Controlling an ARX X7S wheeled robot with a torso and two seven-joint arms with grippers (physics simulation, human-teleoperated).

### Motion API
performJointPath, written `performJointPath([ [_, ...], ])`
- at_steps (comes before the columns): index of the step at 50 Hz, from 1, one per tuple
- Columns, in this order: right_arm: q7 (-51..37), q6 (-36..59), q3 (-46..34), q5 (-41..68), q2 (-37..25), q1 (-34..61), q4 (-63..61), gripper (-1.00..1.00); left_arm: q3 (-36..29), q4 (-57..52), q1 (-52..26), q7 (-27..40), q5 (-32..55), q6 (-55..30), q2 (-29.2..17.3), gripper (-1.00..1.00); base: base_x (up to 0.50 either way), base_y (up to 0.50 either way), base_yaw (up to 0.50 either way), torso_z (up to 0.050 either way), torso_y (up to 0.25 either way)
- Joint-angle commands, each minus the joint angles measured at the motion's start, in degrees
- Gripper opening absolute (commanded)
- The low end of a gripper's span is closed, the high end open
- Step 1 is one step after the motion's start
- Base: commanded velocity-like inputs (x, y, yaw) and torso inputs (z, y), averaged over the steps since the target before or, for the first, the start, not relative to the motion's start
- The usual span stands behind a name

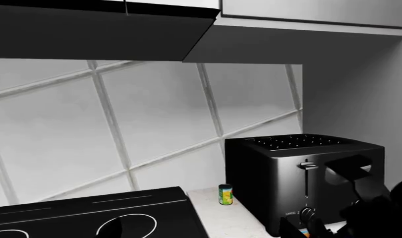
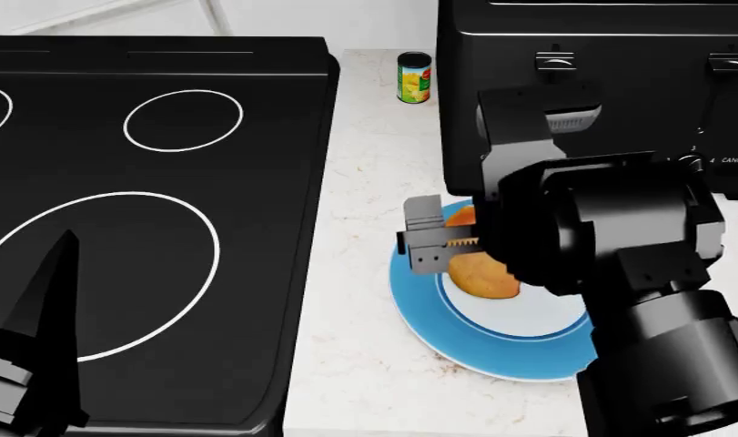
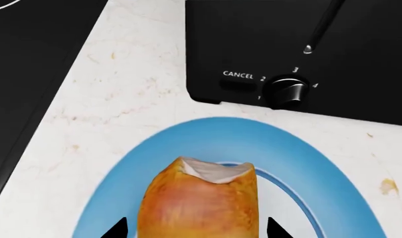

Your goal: Pick the chicken breast from the counter and place it in the microwave.

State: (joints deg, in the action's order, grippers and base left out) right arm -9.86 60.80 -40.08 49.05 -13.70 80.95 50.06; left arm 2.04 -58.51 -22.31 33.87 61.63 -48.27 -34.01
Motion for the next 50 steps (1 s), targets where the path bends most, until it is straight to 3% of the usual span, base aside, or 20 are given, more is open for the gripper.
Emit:
performJointPath([
  [1, 3.9, -1.9, -1.8, -1.9, 2.2, 2.7, 7.6, 1.00, -0.9, 0.3, -0.3, 0.8, 0.4, 1.0, -0.6, 1.00, 0.00, 0.00, 0.00, 0.000, 0.000],
  [25, 15.2, -5.3, -5.3, -7.2, 7.8, 8.2, 24.7, 1.00, -2.3, -0.1, 0.5, 2.7, 1.2, 3.6, -1.9, 1.00, 0.00, 0.00, 0.00, 0.000, 0.000],
  [26, 14.9, -5.5, -5.0, -7.4, 7.8, 8.1, 24.7, -1.00, -2.4, -0.1, 0.6, 2.7, 1.0, 3.7, -1.9, 1.00, 0.00, 0.00, 0.00, 0.000, 0.000],
  [41, 12.7, -6.0, -2.3, -9.0, 7.3, 8.1, 23.5, -1.00, -3.0, 0.0, 0.9, 3.4, 1.6, 5.1, -3.2, 1.00, 0.00, 0.00, 0.00, 0.000, 0.000],
  [50, -6.4, 7.9, 7.3, 1.0, -3.2, 3.0, -11.5, -1.00, -3.8, 0.4, 0.8, 3.5, 0.9, 5.9, -3.4, 1.00, 0.00, 0.00, 0.00, 0.000, 0.000],
])
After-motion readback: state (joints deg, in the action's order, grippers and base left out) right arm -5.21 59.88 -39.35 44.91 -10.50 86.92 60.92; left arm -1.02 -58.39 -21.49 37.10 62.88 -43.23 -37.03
